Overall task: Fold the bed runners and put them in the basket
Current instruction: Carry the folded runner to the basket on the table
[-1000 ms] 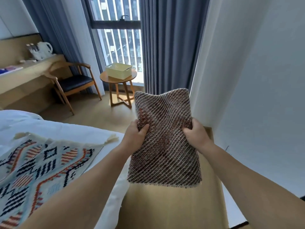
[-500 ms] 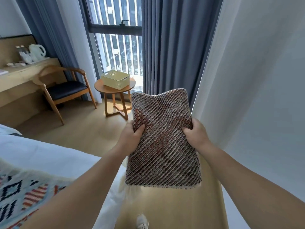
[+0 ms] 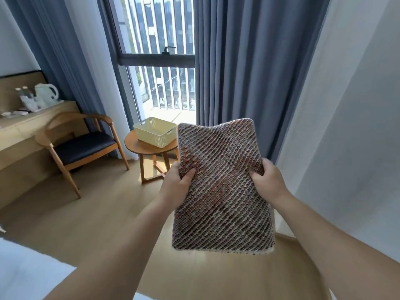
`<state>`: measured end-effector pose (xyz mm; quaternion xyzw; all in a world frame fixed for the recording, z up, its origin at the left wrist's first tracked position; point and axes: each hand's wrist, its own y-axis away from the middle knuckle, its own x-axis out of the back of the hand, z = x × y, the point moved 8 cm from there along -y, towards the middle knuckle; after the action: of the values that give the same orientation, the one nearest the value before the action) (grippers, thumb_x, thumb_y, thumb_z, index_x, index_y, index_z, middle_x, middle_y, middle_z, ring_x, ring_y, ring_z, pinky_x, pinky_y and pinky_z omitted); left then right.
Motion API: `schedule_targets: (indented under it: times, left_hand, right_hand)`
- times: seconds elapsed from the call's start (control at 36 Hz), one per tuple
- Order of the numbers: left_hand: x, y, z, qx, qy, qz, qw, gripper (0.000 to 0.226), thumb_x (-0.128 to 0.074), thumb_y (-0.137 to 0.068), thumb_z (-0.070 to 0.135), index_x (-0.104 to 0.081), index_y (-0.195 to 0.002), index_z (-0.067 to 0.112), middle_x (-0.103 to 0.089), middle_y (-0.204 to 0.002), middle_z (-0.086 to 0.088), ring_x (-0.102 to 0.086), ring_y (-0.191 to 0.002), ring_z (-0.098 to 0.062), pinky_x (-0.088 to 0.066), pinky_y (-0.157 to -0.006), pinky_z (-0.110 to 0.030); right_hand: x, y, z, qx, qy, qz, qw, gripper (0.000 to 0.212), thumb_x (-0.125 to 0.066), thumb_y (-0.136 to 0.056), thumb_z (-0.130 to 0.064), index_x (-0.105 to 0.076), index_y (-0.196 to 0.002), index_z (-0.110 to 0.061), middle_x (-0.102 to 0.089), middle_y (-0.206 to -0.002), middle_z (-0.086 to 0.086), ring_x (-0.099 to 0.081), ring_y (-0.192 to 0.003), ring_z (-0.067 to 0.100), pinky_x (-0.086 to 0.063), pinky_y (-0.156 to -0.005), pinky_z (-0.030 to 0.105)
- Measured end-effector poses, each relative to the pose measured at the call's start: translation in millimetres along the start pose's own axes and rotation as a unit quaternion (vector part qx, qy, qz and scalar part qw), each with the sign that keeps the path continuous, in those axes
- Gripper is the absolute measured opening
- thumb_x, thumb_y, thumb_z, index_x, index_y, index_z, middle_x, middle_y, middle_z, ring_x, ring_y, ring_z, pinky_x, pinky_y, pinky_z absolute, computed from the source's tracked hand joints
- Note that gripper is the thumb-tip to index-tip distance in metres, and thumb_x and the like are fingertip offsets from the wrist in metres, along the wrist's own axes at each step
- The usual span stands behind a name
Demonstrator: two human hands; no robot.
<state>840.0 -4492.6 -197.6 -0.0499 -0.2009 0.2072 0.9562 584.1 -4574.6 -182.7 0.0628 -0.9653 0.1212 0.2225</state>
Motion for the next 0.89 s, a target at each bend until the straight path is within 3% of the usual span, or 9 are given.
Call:
schedule_targets:
  times: [0.14, 0.28, 0.39, 0.5, 0.78, 0.89]
  left_hand:
    - [1, -74, -12, -0.001, -0.002, 0.017, 1.000, 0.017, -0.057, -0.091, 0.038, -0.051, -0.107, 0.034, -0.061, -0.098, 0.021, -0.055, -0.084, 0.016, -0.040, -0.062, -0.005]
    - [-3, -146, -24, 0.000, -0.014, 0.052, 0.999, 0.022, -0.057, -0.092, 0.034, -0.050, -0.112, 0.028, -0.058, -0.098, 0.024, -0.053, -0.082, 0.017, -0.039, -0.063, 0.000]
    - [-8, -205, -34, 0.018, -0.020, 0.087, 0.996, 0.031, -0.057, -0.092, 0.039, -0.049, -0.119, 0.025, -0.060, -0.103, 0.018, -0.055, -0.091, 0.007, -0.040, -0.068, -0.008]
    - [-15, -259, -44, 0.037, -0.016, 0.115, 0.993, 0.029, -0.057, -0.091, 0.039, -0.049, -0.117, 0.029, -0.060, -0.105, 0.020, -0.056, -0.097, 0.002, -0.040, -0.074, -0.013]
    - [-22, -369, -73, 0.049, 0.003, 0.171, 0.984, 0.027, -0.059, -0.090, 0.039, -0.048, -0.114, 0.035, -0.059, -0.108, 0.021, -0.054, -0.099, 0.005, -0.041, -0.081, -0.019]
    - [-18, -412, -97, 0.065, 0.009, 0.176, 0.982, 0.017, -0.059, -0.089, 0.040, -0.049, -0.103, 0.043, -0.060, -0.106, 0.021, -0.056, -0.097, 0.006, -0.042, -0.078, -0.018]
  right_hand:
    - [-29, -81, 5, 0.018, -0.022, -0.020, 0.999, 0.018, -0.057, -0.093, -0.019, -0.054, -0.104, -0.033, -0.056, -0.094, -0.023, -0.052, -0.082, -0.008, -0.037, -0.064, 0.012]
    - [-61, -171, 15, 0.035, -0.040, -0.052, 0.997, 0.021, -0.057, -0.093, -0.017, -0.054, -0.091, -0.038, -0.062, -0.090, -0.017, -0.058, -0.079, -0.002, -0.041, -0.063, 0.016]
    - [-86, -246, 22, 0.047, -0.069, -0.082, 0.993, 0.020, -0.057, -0.093, -0.018, -0.057, -0.091, -0.038, -0.065, -0.088, -0.016, -0.060, -0.076, -0.010, -0.042, -0.057, 0.012]
    - [-106, -315, 25, 0.054, -0.085, -0.121, 0.988, 0.019, -0.056, -0.093, -0.016, -0.058, -0.093, -0.035, -0.067, -0.085, -0.013, -0.062, -0.072, -0.005, -0.045, -0.051, 0.010]
    - [-157, -447, 34, 0.064, -0.070, -0.177, 0.980, 0.021, -0.056, -0.093, -0.020, -0.056, -0.108, -0.034, -0.064, -0.093, -0.018, -0.059, -0.079, -0.010, -0.041, -0.060, 0.010]
    - [-186, -490, 41, 0.057, -0.083, -0.187, 0.977, 0.021, -0.056, -0.092, -0.015, -0.058, -0.106, -0.031, -0.066, -0.097, -0.012, -0.062, -0.087, 0.001, -0.048, -0.070, 0.019]
